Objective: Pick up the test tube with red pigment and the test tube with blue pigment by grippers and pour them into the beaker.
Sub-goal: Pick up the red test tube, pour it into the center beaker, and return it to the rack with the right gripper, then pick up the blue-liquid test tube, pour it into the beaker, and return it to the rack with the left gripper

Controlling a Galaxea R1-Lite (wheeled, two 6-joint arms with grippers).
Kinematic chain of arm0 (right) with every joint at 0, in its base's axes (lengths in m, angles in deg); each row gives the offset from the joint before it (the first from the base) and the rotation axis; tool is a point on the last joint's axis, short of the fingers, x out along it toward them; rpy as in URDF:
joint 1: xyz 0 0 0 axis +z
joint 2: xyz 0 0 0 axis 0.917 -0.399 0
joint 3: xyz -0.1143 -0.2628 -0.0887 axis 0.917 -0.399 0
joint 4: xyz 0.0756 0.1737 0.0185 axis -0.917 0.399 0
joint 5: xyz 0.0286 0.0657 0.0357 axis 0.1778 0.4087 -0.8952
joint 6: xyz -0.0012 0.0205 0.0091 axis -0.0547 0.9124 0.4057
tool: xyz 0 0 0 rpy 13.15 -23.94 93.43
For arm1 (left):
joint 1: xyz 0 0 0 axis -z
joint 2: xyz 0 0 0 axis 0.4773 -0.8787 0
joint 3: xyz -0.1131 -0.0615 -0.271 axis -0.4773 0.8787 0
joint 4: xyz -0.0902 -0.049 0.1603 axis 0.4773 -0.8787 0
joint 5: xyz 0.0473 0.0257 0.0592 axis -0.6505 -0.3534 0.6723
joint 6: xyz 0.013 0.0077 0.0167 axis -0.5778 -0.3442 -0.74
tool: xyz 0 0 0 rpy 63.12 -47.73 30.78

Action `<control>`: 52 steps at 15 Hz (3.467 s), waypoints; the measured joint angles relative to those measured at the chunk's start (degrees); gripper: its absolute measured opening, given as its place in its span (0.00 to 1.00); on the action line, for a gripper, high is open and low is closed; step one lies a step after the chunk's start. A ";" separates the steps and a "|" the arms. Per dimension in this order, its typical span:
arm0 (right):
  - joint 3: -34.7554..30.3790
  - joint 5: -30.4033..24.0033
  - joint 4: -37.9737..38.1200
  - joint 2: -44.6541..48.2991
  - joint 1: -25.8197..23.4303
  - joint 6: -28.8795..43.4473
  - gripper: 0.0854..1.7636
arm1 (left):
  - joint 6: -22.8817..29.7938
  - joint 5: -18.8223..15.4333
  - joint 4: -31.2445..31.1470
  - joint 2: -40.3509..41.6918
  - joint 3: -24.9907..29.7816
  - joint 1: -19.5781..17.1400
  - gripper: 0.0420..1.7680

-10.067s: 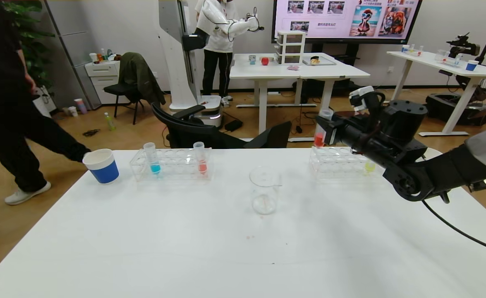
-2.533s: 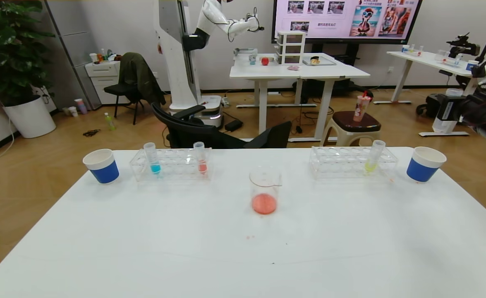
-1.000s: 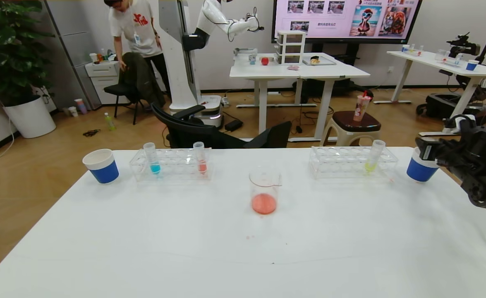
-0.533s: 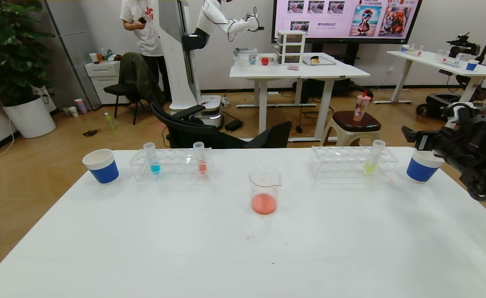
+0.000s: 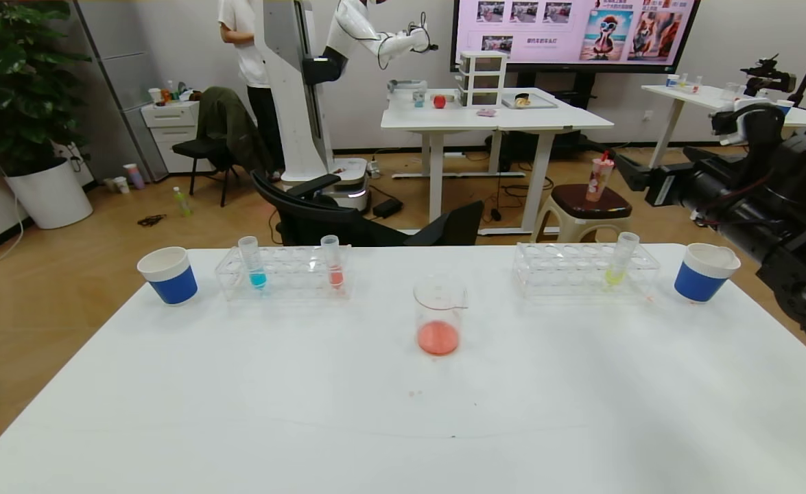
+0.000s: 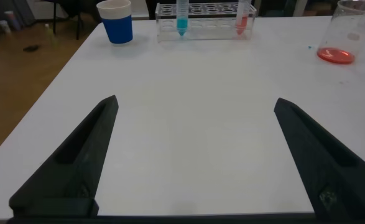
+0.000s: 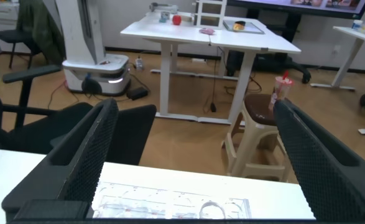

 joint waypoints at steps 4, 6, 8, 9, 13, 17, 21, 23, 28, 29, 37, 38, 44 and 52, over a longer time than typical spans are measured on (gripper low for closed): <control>-6.69 0.09 -0.21 11.68 1.12 -0.13 0.98 | 0.02 0.00 0.00 0.00 0.00 0.00 0.99; -10.00 0.20 -0.04 19.76 0.90 -0.38 0.98 | 0.02 0.00 0.02 0.00 0.00 0.00 0.99; -13.20 0.30 1.73 28.16 0.66 -0.90 0.98 | 0.02 0.00 0.02 0.00 0.00 0.00 0.99; -14.85 0.30 3.57 33.21 0.61 -1.27 0.98 | 0.02 0.00 0.00 0.00 0.00 0.00 0.99; -20.25 -0.28 14.82 53.75 0.57 -2.47 0.98 | 0.00 0.00 0.02 0.00 0.00 0.00 0.99; -25.95 -0.78 26.82 73.45 0.66 -6.14 0.98 | -0.02 0.00 0.00 0.00 0.00 0.00 0.99; -30.04 -1.07 40.64 89.47 0.44 -8.07 0.98 | 0.00 0.00 0.00 0.00 0.00 0.00 0.99; -31.72 -1.63 46.78 96.33 0.29 -8.20 0.98 | 0.02 0.00 0.00 0.00 0.00 0.00 0.99; -43.47 -4.22 48.15 107.00 -0.34 -8.16 0.98 | 0.00 -0.02 0.00 0.00 0.00 0.00 0.99; -47.04 -4.25 45.92 107.61 -0.41 -8.13 0.98 | 0.00 0.02 0.02 0.00 0.00 0.00 0.99; -58.41 1.18 59.04 108.45 -0.44 -5.10 0.98 | 0.02 0.00 0.00 0.00 0.00 0.00 0.99; -58.45 1.29 59.75 108.45 -0.44 -3.66 0.98 | 0.00 0.00 0.00 0.00 0.00 0.00 0.99; -58.56 1.73 59.82 108.45 -0.44 -0.27 0.98 | -0.27 -0.02 0.00 0.00 0.00 0.00 0.99; -58.56 1.76 59.79 108.45 -0.44 -0.27 0.98 | 0.66 0.74 0.02 0.00 -0.02 0.00 0.99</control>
